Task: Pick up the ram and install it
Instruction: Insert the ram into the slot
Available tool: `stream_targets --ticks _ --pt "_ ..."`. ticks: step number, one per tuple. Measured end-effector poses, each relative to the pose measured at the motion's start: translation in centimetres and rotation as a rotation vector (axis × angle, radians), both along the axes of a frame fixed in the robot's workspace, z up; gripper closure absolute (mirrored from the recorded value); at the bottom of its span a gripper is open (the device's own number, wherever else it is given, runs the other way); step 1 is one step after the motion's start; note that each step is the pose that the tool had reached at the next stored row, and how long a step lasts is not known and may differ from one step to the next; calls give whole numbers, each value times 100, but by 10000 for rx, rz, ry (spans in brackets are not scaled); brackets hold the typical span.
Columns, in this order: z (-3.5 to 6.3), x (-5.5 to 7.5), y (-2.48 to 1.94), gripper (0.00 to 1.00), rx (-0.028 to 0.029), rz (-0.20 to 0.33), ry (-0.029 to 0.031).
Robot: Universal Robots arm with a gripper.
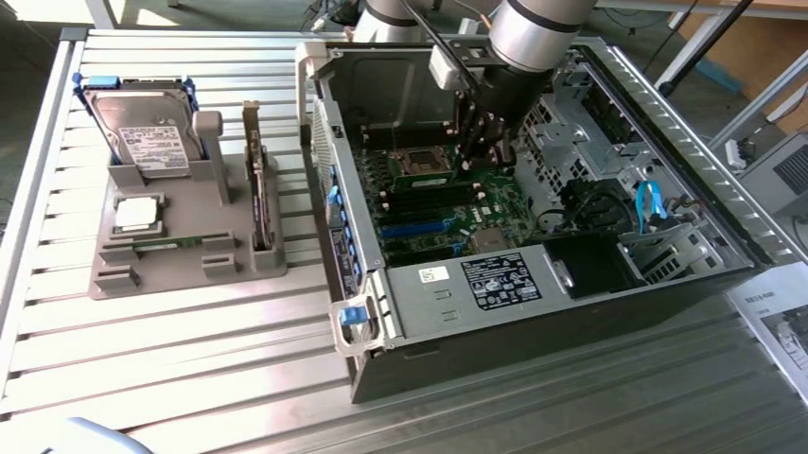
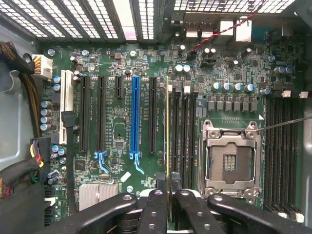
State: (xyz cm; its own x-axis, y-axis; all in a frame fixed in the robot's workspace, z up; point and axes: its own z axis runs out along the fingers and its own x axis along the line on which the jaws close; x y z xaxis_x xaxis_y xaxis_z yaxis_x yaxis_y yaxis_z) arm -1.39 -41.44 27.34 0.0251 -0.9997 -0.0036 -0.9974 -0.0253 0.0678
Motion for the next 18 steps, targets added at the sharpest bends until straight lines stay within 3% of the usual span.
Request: stream_targets --ticks 18 --pt "-35 88 2 87 -5 1 3"
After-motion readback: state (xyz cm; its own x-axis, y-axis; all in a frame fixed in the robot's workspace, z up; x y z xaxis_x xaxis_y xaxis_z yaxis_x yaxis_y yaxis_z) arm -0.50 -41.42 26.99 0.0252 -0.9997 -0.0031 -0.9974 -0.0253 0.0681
